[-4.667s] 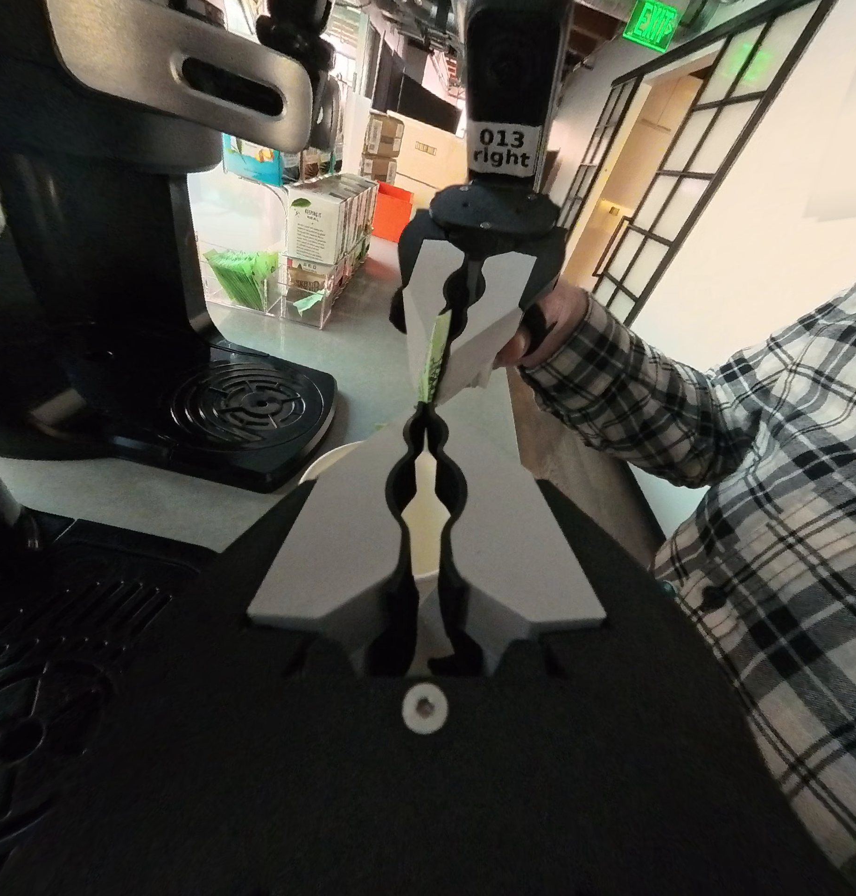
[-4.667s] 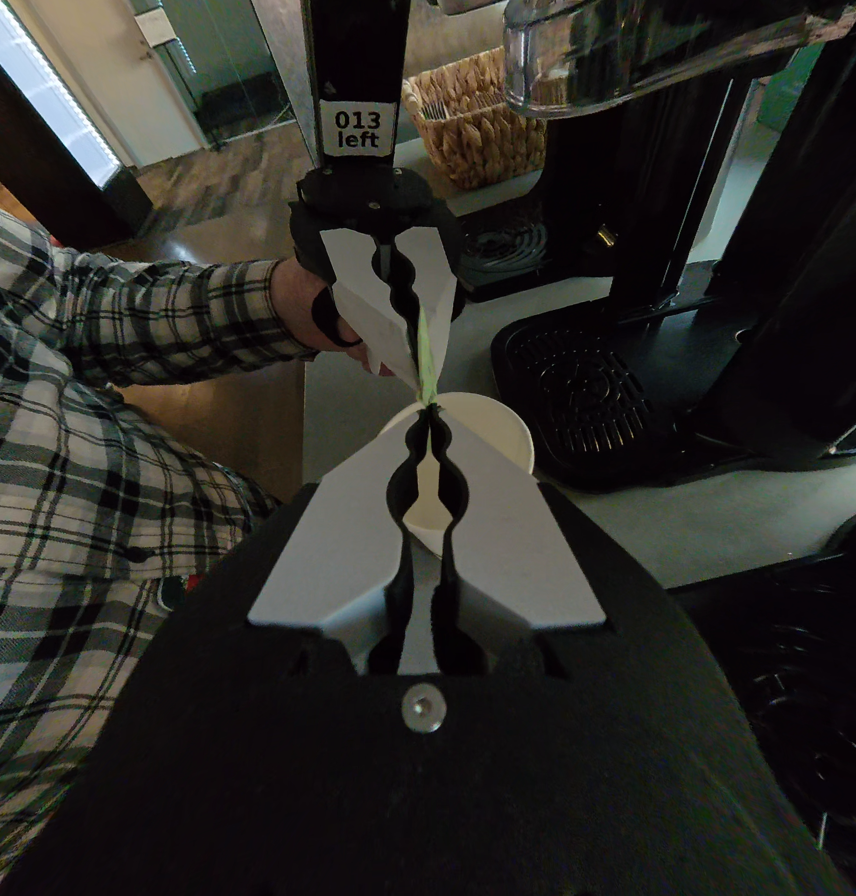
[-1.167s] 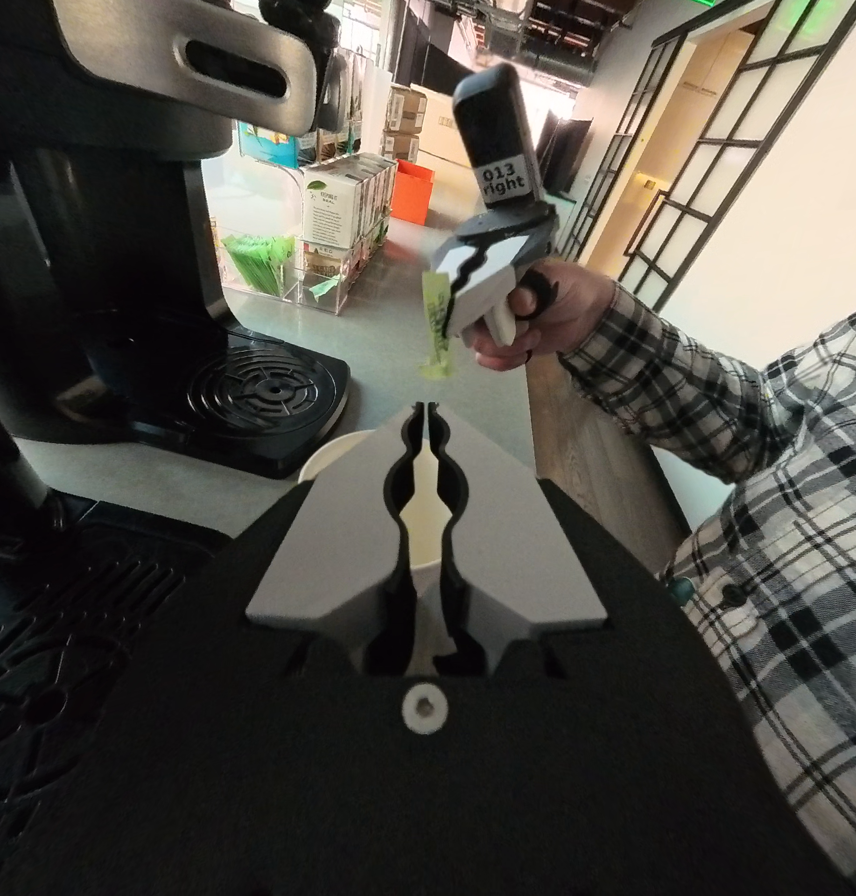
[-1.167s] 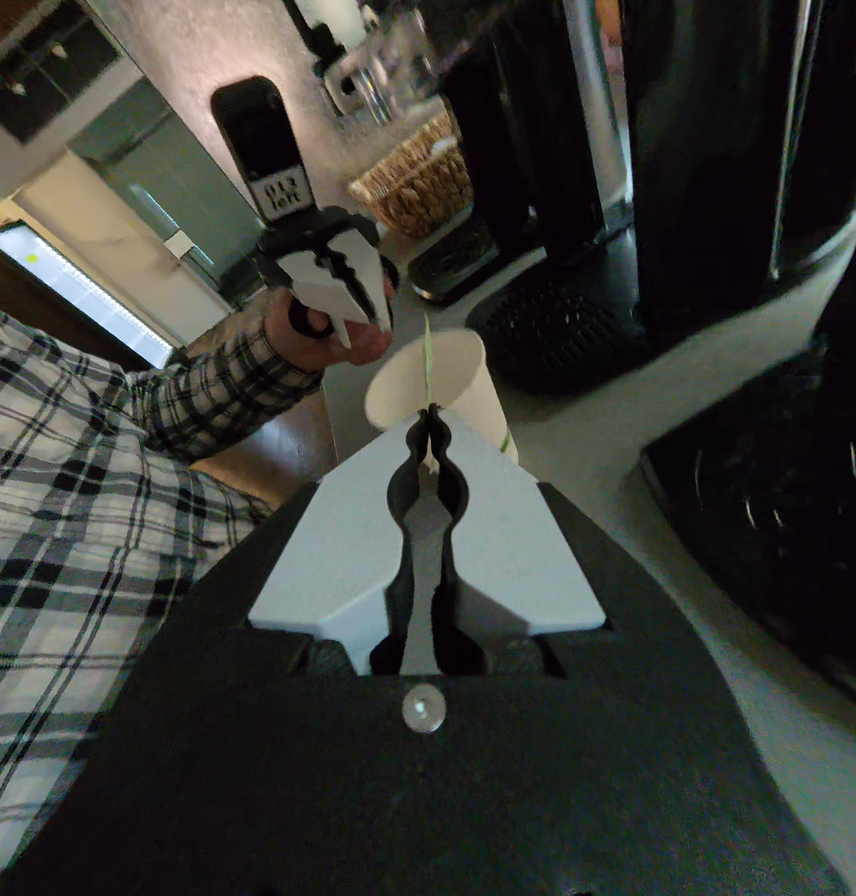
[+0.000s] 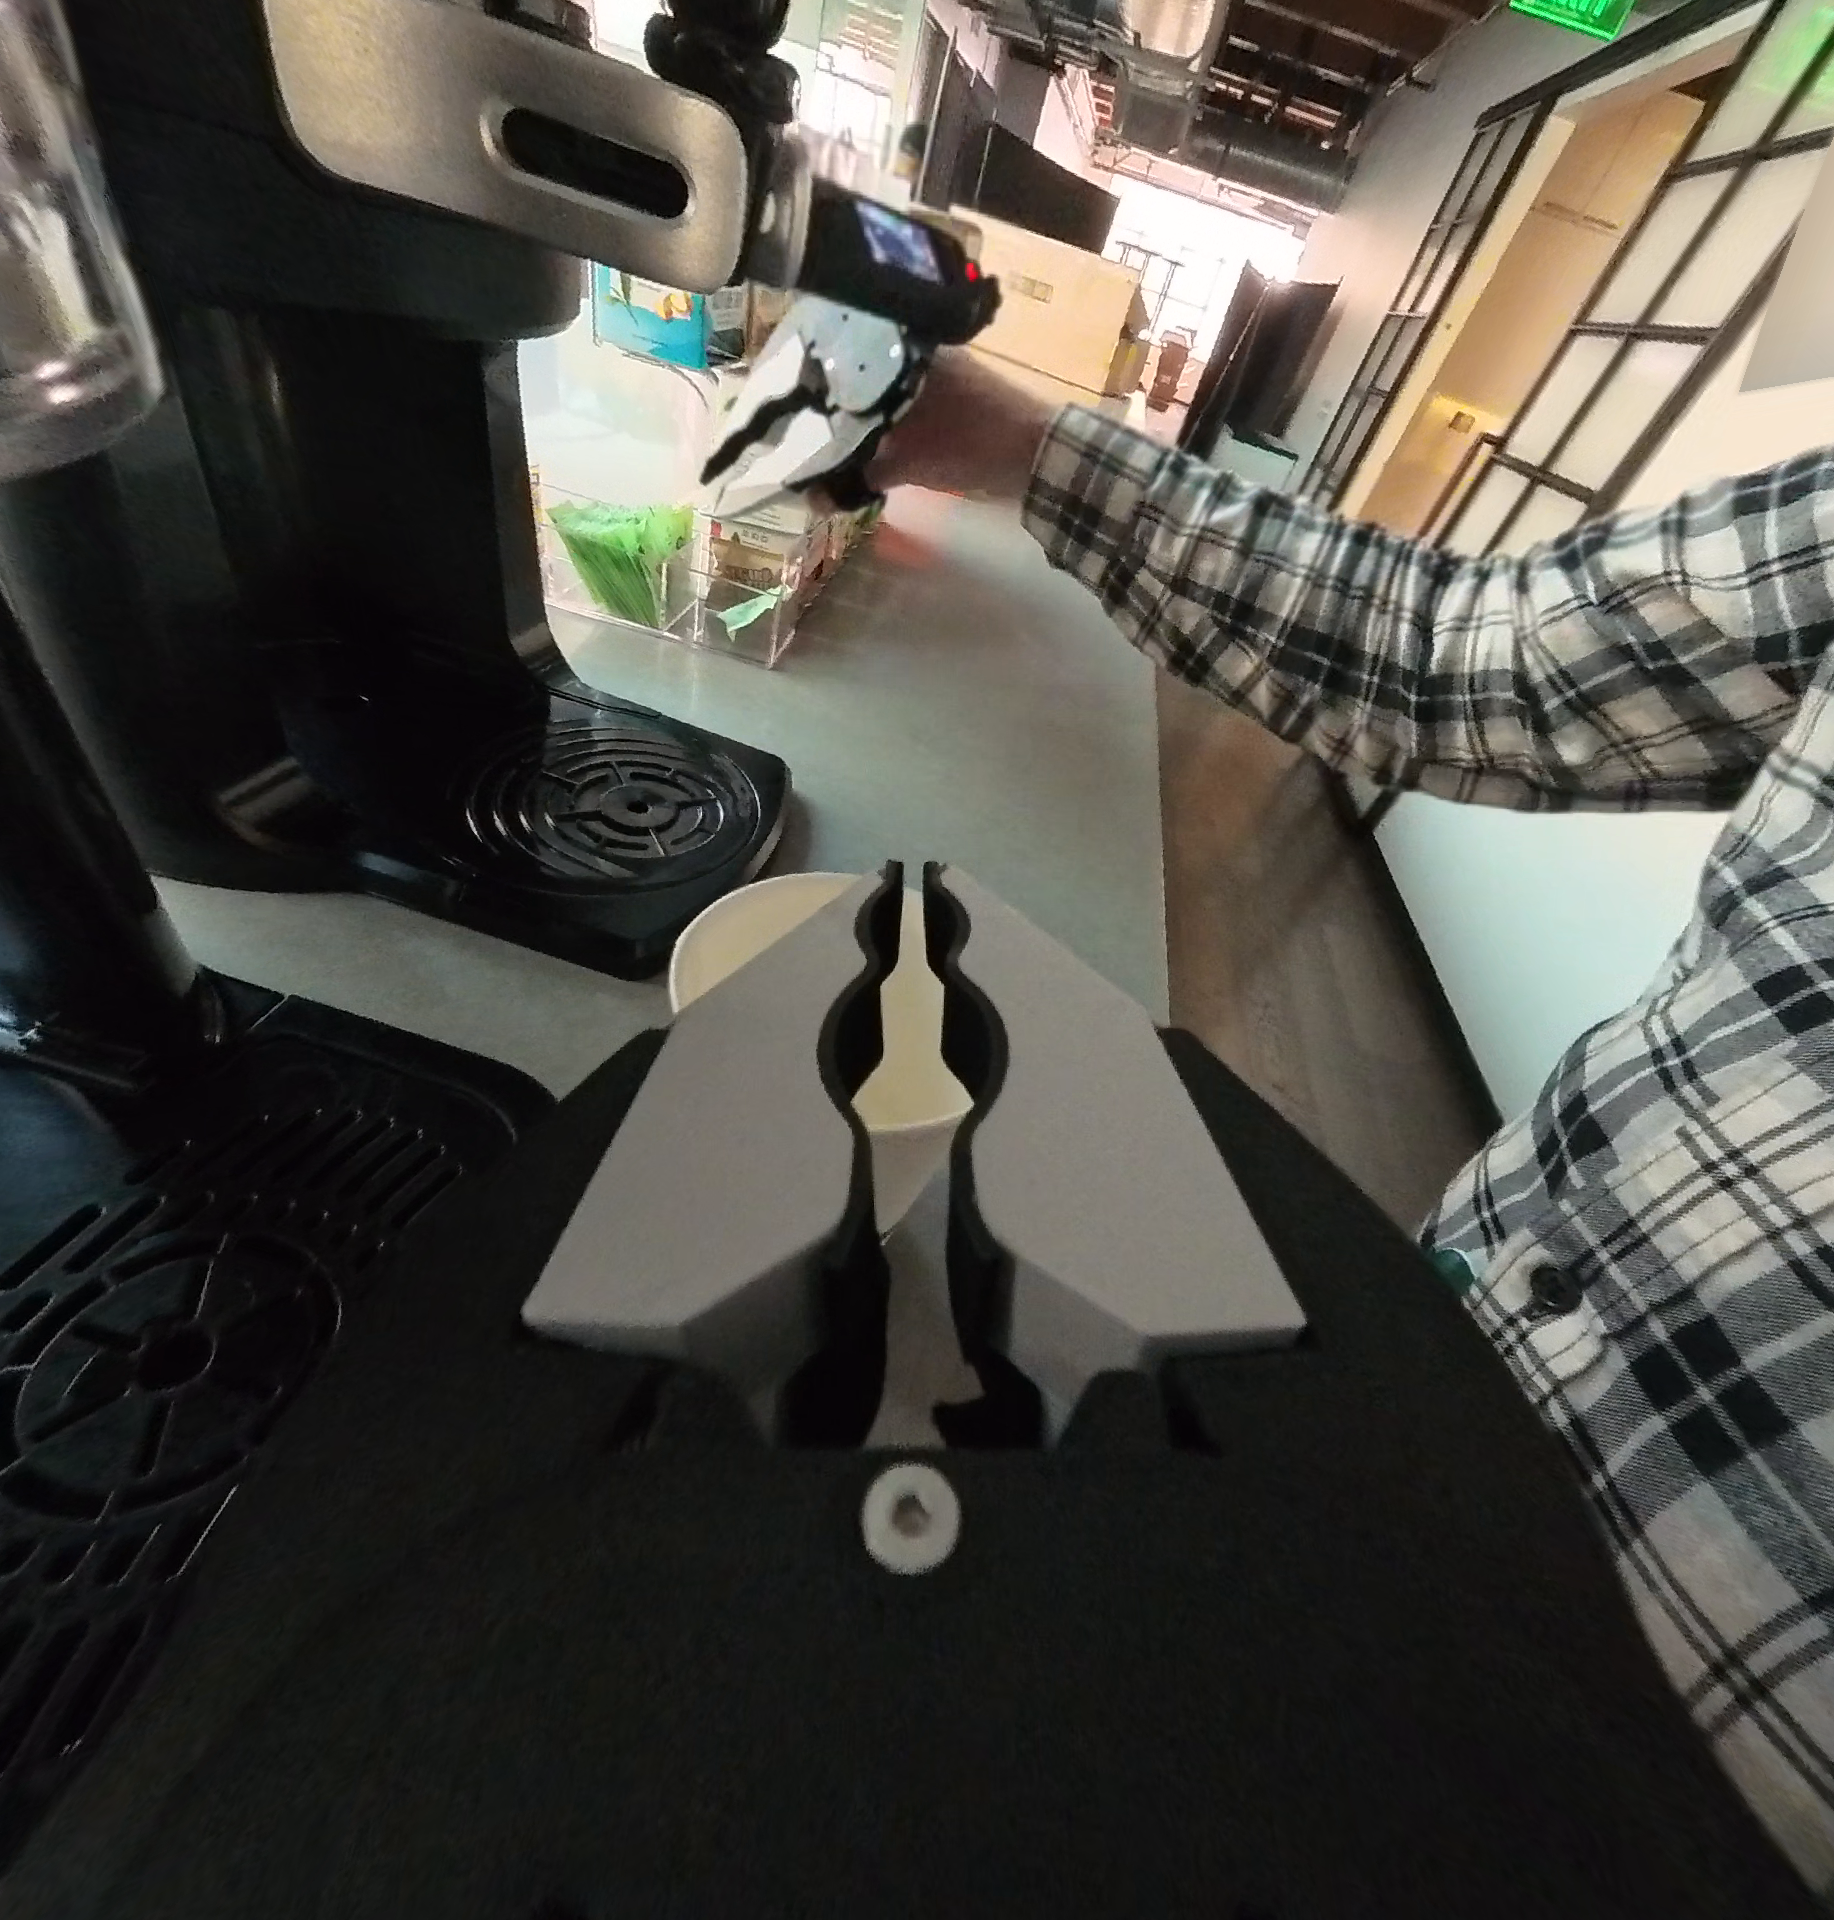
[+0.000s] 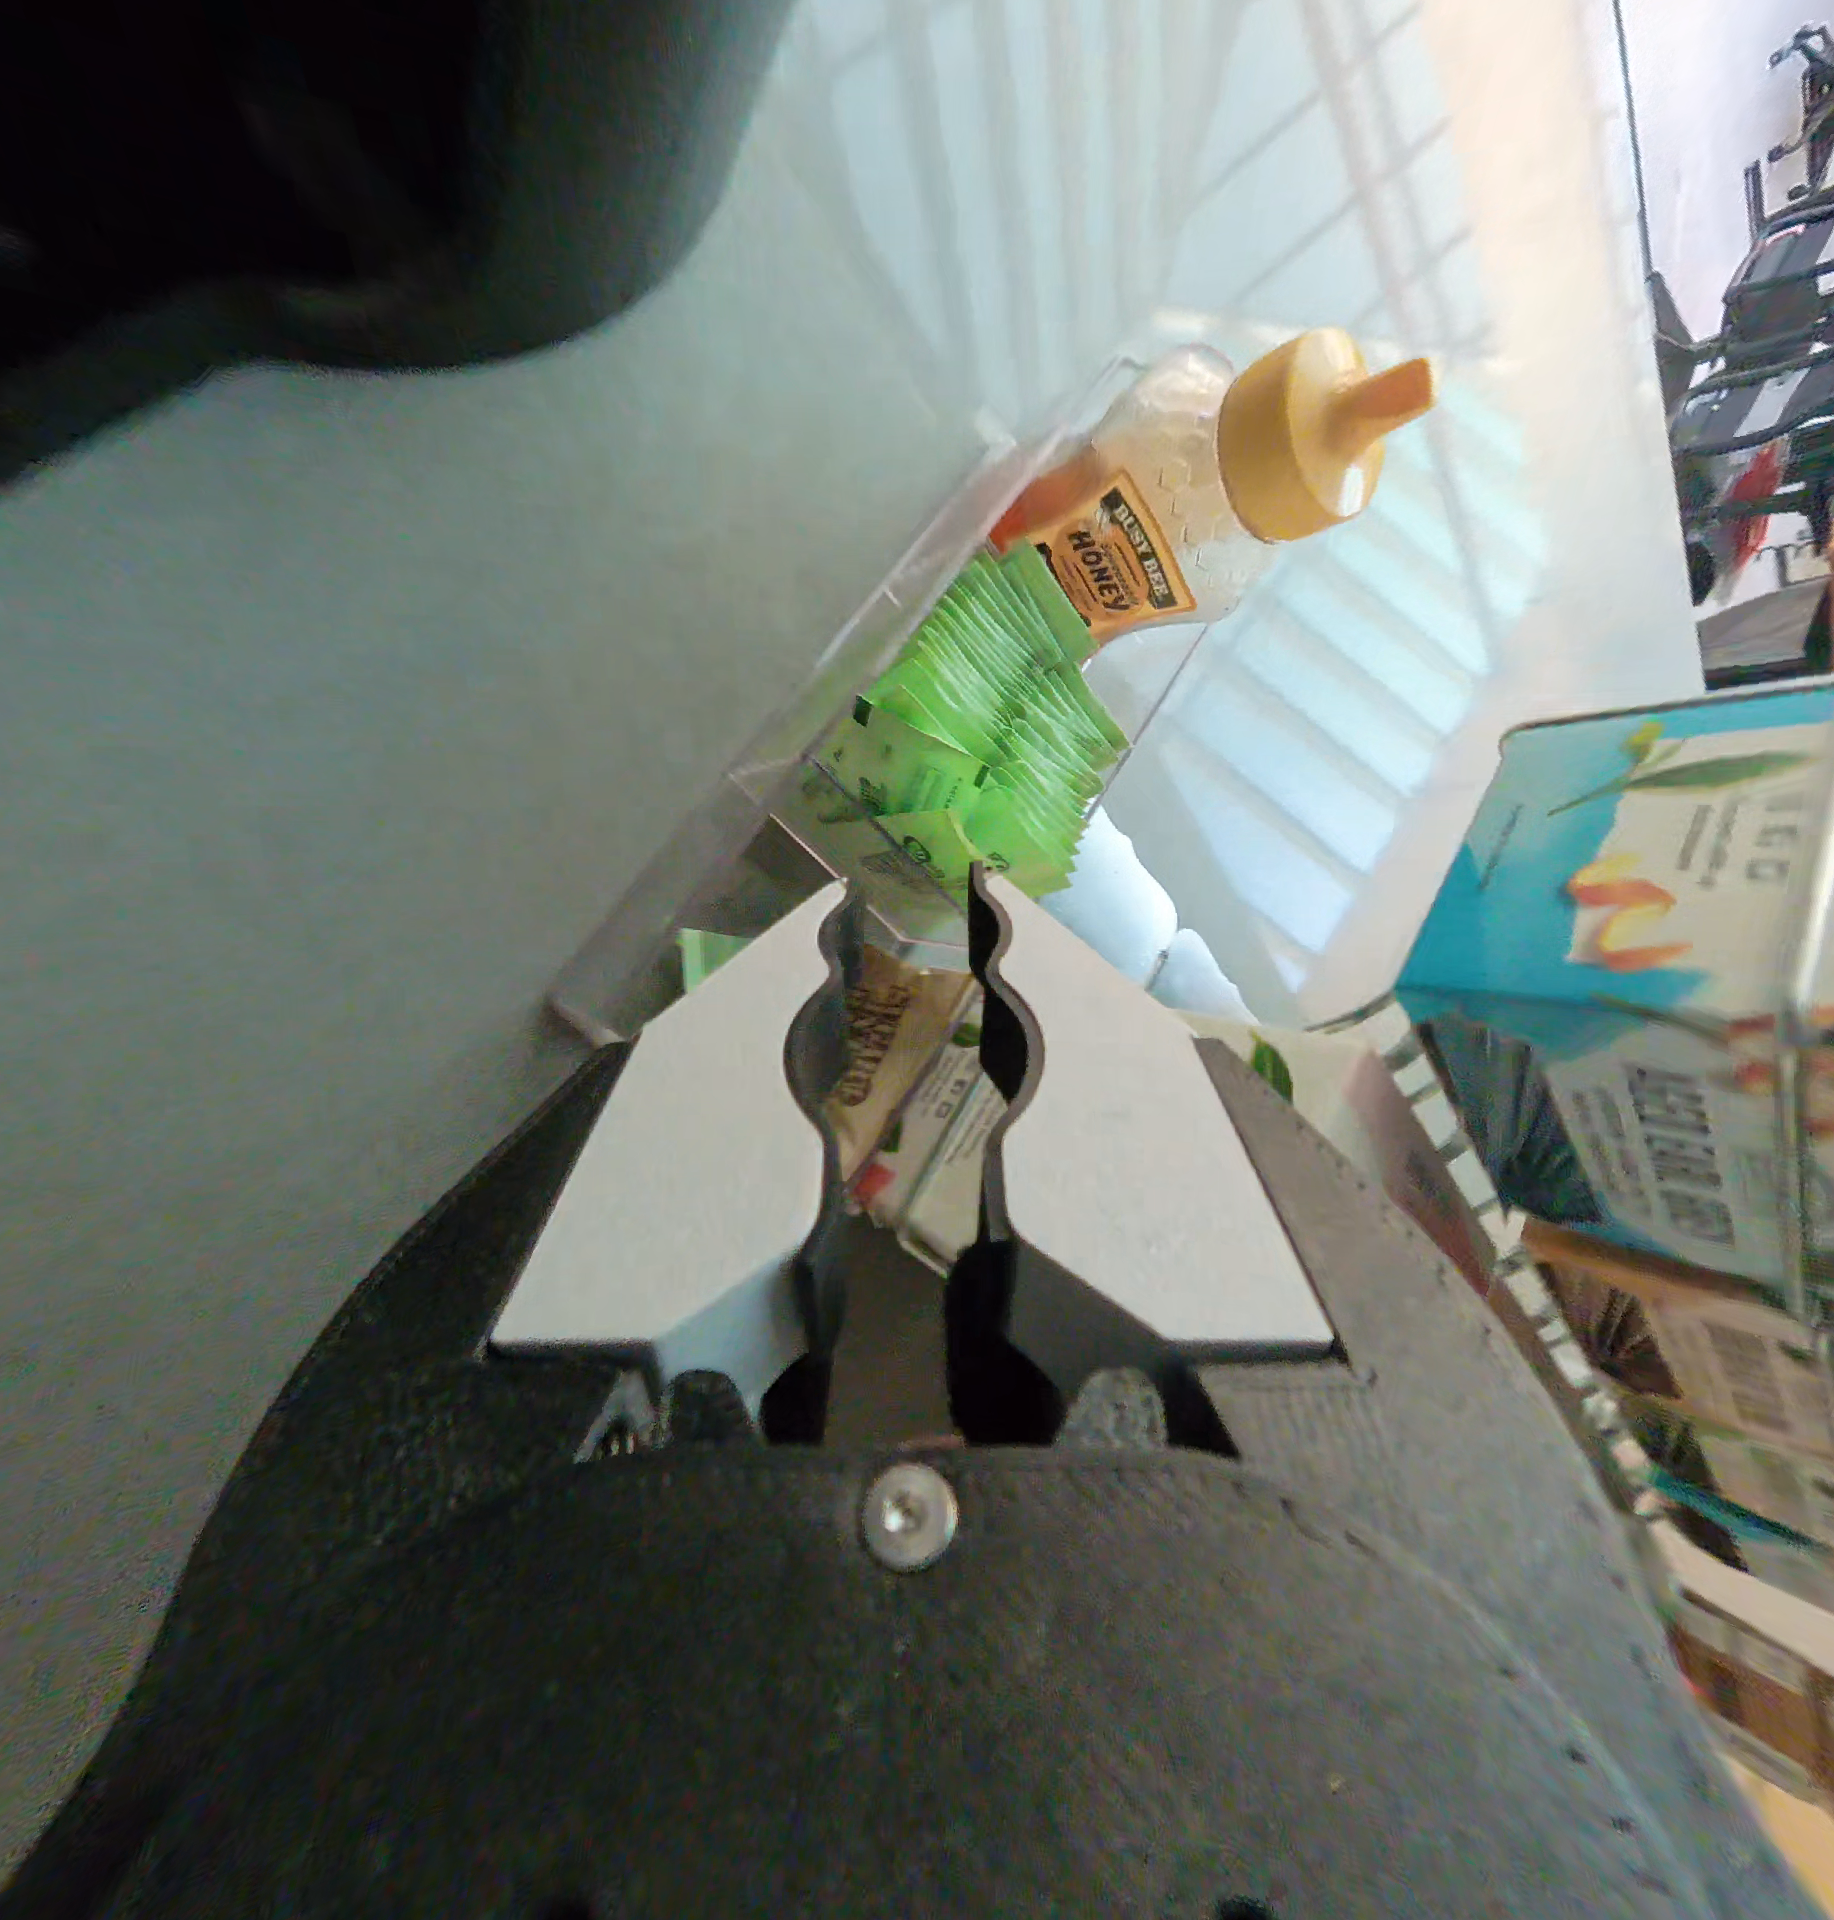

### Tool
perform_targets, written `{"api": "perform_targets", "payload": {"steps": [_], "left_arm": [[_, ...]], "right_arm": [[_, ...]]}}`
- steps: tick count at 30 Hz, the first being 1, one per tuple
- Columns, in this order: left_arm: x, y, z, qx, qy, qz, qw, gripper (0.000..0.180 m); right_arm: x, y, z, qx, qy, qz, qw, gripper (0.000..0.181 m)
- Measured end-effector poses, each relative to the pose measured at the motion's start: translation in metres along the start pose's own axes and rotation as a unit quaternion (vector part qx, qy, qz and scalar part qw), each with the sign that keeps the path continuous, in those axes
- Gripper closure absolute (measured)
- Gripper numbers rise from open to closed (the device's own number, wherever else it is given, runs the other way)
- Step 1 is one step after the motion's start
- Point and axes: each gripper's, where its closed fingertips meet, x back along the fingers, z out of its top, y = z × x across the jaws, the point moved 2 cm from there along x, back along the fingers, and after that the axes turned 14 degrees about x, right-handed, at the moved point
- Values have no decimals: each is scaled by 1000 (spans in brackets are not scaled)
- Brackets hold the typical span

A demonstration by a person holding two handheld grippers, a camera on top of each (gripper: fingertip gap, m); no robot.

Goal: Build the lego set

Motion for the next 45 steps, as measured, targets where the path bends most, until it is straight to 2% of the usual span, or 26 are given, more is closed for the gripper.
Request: {"api": "perform_targets", "payload": {"steps": [8, 11, 20, 25, 30, 34, 39, 42, 45], "left_arm": [[3, -5, 0, -2, 0, 9, 1000, 179], [1, -7, 1, -4, -2, 9, 1000, 179], [-5, -7, 7, -17, -5, 2, 1000, 179], [-10, -2, 11, -31, -8, -1, 999, 176], [-17, 12, 15, -73, -27, 8, 997, 169], [-28, 32, 24, -102, -39, 1, 994, 165], [-48, 48, 40, -127, -35, 0, 991, 165], [-60, 53, 48, -135, -29, 5, 990, 159], [-69, 61, 55, -152, -31, 8, 988, 158]], "right_arm": [[-34, 4, -10, 41, -74, -3, 996, 167], [-38, 7, -12, 35, -79, -8, 996, 181], [-4, 8, 2, -35, 0, -8, 999, 181], [39, 11, 10, -91, 62, -21, 994, 181], [112, -9, 35, -157, 183, 13, 970, 181], [178, -46, 75, -183, 314, 72, 929, 181], [228, -101, 126, -191, 442, 152, 863, 181], [236, -129, 149, -196, 475, 186, 838, 181], [235, -156, 169, -170, 464, 203, 845, 181]]}}
